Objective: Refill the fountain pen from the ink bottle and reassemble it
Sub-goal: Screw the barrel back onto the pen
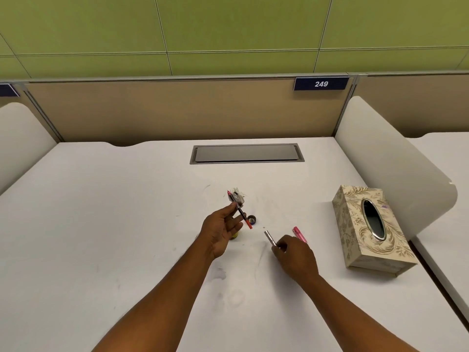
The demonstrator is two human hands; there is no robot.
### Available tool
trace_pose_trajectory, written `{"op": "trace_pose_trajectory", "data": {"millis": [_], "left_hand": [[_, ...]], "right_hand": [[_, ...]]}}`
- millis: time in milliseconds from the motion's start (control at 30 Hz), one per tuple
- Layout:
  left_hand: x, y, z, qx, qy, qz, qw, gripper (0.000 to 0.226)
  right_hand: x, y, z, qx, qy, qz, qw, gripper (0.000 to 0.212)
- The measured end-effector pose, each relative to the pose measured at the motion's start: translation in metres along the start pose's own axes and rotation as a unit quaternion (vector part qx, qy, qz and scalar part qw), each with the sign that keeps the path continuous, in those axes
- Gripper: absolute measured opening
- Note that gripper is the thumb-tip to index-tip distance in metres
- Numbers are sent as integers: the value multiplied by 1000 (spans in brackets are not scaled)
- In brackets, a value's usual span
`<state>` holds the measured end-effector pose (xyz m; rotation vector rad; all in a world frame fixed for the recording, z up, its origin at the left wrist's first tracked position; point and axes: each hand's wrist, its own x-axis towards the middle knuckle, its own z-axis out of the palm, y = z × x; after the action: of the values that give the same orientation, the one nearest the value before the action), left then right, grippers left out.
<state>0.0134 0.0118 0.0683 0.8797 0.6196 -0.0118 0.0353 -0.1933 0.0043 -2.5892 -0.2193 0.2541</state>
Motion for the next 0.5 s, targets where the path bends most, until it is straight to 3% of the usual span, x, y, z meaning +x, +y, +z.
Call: {"op": "trace_pose_trajectory", "data": {"millis": [133, 500], "left_hand": [[6, 3, 4, -15, 77, 29, 996, 8], [12, 0, 20, -10, 99, 23, 995, 8]], "right_hand": [[-17, -17, -22, 131, 49, -68, 988, 8], [-34, -35, -37, 131, 66, -93, 985, 4]]}}
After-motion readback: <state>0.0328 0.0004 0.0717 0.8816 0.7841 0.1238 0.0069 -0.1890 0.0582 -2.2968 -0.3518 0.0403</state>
